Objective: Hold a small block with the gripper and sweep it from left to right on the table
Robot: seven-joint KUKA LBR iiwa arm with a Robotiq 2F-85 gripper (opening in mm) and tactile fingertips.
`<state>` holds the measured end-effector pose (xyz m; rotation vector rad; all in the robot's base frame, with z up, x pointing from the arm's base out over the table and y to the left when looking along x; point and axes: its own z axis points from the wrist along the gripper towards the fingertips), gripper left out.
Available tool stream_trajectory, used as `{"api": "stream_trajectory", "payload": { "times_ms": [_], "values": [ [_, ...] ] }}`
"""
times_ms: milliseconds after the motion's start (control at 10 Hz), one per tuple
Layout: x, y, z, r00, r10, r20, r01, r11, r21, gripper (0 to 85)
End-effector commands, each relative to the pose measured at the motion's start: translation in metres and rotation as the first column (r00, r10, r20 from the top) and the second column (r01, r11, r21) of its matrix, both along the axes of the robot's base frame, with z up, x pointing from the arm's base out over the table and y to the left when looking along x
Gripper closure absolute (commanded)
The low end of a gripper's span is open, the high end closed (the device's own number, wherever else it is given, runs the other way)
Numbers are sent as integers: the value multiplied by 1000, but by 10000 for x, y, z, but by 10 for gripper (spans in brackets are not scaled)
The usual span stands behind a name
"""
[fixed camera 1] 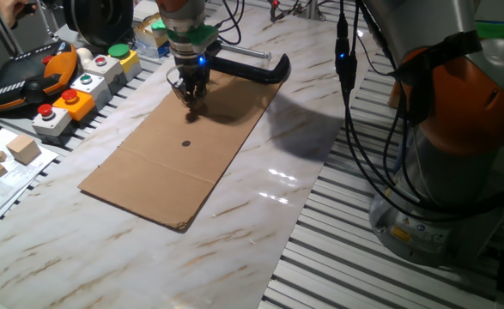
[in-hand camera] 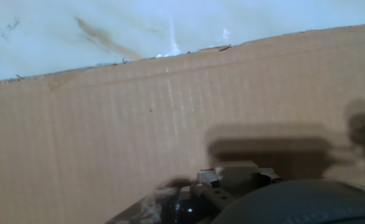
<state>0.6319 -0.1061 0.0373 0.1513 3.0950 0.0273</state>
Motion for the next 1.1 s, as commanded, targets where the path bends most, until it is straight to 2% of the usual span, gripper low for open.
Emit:
{"api": "stream_trajectory", "payload": {
  "times_ms": [0,1000],
  "values": [
    [1,16,0,1000,-2,-2,2,1000,2,843],
    [1,198,0,1000,-14,-5,14,1000,-3,843]
  ]
}}
